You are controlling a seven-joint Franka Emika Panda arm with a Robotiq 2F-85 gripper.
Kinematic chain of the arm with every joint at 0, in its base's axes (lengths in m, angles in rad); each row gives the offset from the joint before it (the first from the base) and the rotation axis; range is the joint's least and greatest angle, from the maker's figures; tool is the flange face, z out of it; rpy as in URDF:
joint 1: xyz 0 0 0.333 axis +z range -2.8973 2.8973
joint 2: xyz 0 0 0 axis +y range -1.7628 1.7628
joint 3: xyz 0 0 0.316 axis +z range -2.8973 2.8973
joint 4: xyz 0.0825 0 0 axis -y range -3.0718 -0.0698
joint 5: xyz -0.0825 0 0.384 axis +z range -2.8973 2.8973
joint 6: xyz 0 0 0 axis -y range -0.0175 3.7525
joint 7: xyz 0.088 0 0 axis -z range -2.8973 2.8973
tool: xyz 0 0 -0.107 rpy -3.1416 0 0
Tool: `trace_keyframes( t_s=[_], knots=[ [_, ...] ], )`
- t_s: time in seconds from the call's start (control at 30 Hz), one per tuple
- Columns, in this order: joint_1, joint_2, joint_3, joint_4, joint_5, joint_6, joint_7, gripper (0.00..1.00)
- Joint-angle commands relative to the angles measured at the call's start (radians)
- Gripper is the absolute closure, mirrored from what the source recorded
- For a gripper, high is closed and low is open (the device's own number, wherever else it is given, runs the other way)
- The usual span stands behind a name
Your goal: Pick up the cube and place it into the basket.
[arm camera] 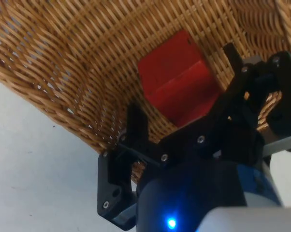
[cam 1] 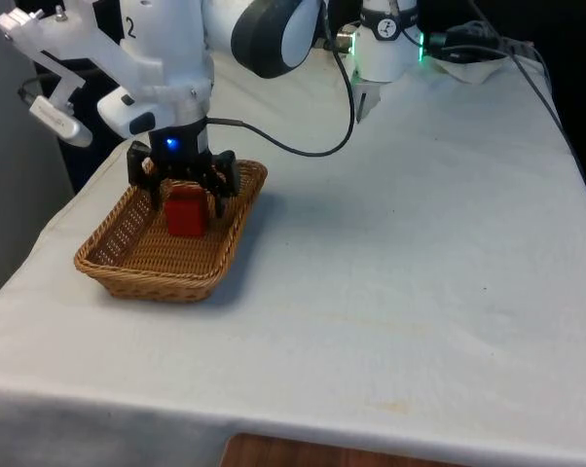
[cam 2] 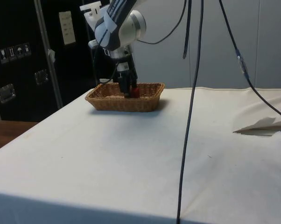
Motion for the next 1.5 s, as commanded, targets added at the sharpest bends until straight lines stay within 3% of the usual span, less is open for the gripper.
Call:
trace_keyframes(
  t_s=[0.0, 0.3, 0.33, 0.37, 0.43, 0.57, 0.6, 0.63, 0.87, 0.9, 0.97, 1.1, 1.13, 1.17, 1.2, 1.23, 1.27, 1.47],
  knots=[
    [0.007, -0.016, -0.009, -0.005, -0.007, -0.008, 0.003, 0.0],
    [0.023, -0.078, -0.038, -0.016, -0.021, -0.062, -0.002, 0.0],
    [0.015, -0.066, -0.029, -0.007, -0.011, -0.06, -0.004, 0.0],
    [0.025, -0.084, -0.04, -0.017, -0.023, -0.067, -0.002, 0.0],
    [0.028, -0.103, -0.046, -0.019, -0.03, -0.082, -0.002, 0.0],
    [0.029, -0.125, -0.049, -0.025, -0.038, -0.097, -0.002, 0.0],
    [0.023, -0.117, -0.043, -0.017, -0.031, -0.098, -0.004, 0.0],
    [0.031, -0.134, -0.05, -0.027, -0.041, -0.103, -0.003, 0.0],
    [0.042, -0.15, -0.05, -0.038, -0.039, -0.105, 0.004, 0.0],
    [0.033, -0.142, -0.046, -0.026, -0.035, -0.114, -0.002, 0.0],
    [0.054, -0.16, -0.051, -0.048, -0.04, -0.103, 0.012, 0.0],
    [0.074, -0.179, -0.053, -0.07, -0.047, -0.098, 0.027, 0.0],
    [0.084, -0.191, -0.052, -0.084, -0.055, -0.095, 0.036, 0.0],
    [0.089, -0.198, -0.052, -0.091, -0.058, -0.094, 0.041, 0.0],
    [0.071, -0.182, -0.045, -0.069, -0.049, -0.113, 0.031, 0.0],
    [0.089, -0.198, -0.052, -0.091, -0.058, -0.094, 0.041, 0.0],
    [0.097, -0.212, -0.049, -0.106, -0.067, -0.092, 0.05, 0.0],
    [0.122, -0.266, -0.035, -0.158, -0.101, -0.088, 0.087, 0.0]
  ],
)
